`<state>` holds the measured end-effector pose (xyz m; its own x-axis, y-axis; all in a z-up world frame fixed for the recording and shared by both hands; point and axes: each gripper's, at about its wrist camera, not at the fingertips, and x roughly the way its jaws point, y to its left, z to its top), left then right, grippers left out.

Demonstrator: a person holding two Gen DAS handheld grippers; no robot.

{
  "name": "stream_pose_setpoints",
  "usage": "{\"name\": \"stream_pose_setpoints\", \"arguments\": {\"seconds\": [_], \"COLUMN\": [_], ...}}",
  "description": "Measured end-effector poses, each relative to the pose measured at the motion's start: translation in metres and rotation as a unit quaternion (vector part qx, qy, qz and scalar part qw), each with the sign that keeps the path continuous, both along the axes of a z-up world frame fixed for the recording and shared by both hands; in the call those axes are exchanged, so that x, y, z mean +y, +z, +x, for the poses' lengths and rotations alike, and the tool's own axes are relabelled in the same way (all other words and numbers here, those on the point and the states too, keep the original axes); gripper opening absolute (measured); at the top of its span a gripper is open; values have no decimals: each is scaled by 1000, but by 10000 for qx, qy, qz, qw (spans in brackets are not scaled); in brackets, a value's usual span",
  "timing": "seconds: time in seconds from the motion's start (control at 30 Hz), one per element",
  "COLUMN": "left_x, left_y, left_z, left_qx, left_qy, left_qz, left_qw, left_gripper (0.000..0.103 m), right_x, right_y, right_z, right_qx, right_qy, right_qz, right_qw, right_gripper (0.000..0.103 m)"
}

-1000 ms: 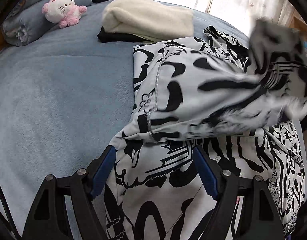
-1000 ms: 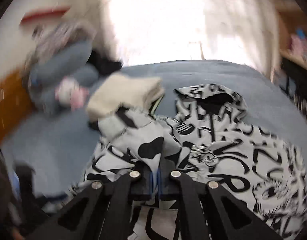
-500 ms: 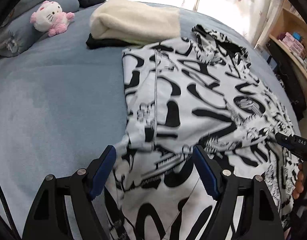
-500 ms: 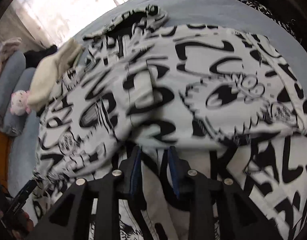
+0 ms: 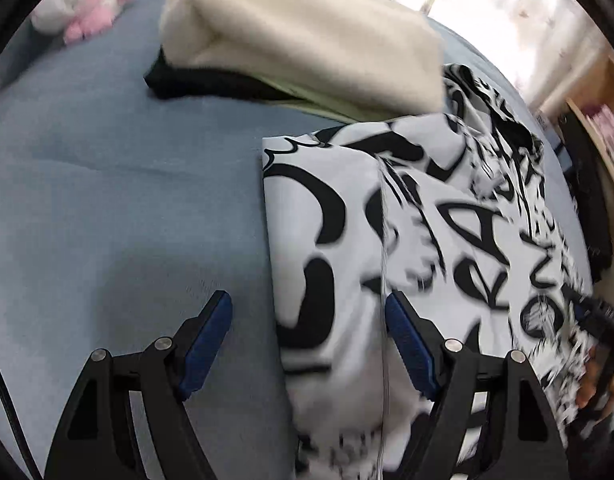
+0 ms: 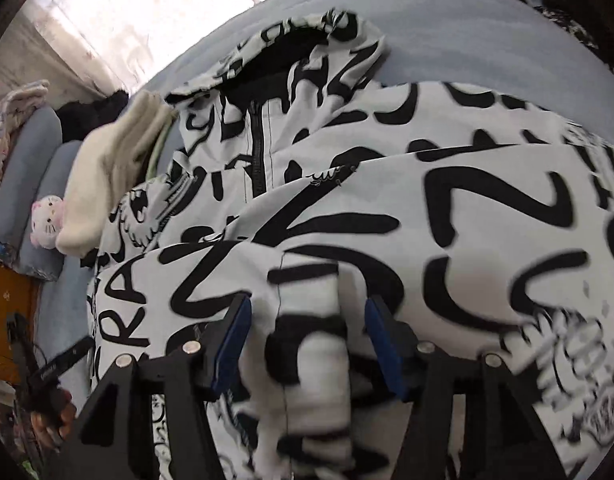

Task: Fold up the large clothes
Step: 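Release the sleeve and press the folded side flat with the left gripper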

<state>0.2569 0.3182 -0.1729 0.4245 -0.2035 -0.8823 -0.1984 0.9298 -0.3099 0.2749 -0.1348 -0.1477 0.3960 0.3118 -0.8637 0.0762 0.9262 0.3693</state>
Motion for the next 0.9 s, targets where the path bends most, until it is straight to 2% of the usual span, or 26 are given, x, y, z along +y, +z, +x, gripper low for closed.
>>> {"name": "stream_pose_setpoints", "arguments": {"seconds": [0.1,0.13,0.17,0.2,0.23,0.27,0.3,0.33,0.43,0.47,0.5,0.53,0.6,0.63,0.7,0.77,0.83,0.9], "left_x": [-1,-3,-5,-8,-13,-19,-27,-33,-42,-45,-46,-44,-39,-38,-32,-29,-28,-31], "left_y": [-4,-5,-6,-5,-3,1,7,17,51,62,67,67,51,40,22,19,25,29], "left_z": [16,21,25,28,30,31,31,30,17,13,13,16,27,33,36,33,31,24], "left_qx": [-33,-29,-13,-3,-65,-127,-171,-317,-1250,-1589,-1717,-1740,-1387,-1167,-870,-812,-790,-702], "left_qy": [-26,-18,-13,-23,-88,-200,-105,22,454,658,763,841,790,780,745,737,703,645], "left_qz": [36,105,174,274,333,378,839,1302,1916,2211,2333,2318,2109,2081,1951,1781,1630,1554], "left_qw": [10000,9999,9998,9996,9994,9990,9963,9910,9724,9600,9541,9534,9644,9680,9741,9779,9809,9832], "left_gripper": [78,78,77,75,55,28,10,6,2,2,2,2,2,2,2,2,6,10], "right_x": [7,11,15,17,21,22,23,25,25,26,25,24,23,24,21,15,9,3], "right_y": [-5,-5,-3,-3,-1,2,8,17,47,54,54,50,27,8,-8,-4,4,9], "right_z": [6,8,8,7,6,4,2,-1,-10,-10,-8,-4,12,20,25,22,18,14], "right_qx": [-88,-158,-268,-316,-372,-450,-590,-803,-1583,-1863,-1952,-1924,-1481,-1111,-765,-782,-783,-800], "right_qy": [193,276,361,390,447,461,457,454,324,223,146,87,66,106,68,-9,-53,-62], "right_qz": [-65,-168,-331,-468,-602,-640,-672,-709,-699,-860,-963,-1027,-1168,-1330,-1386,-1243,-1107,-1039], "right_qw": [9998,9994,9984,9976,9965,9959,9949,9932,9844,9785,9759,9759,9820,9848,9874,9892,9907,9914], "right_gripper": [58,47,28,27,25,22,18,12,9,9,9,9,10,16,22,24,37,41]}}
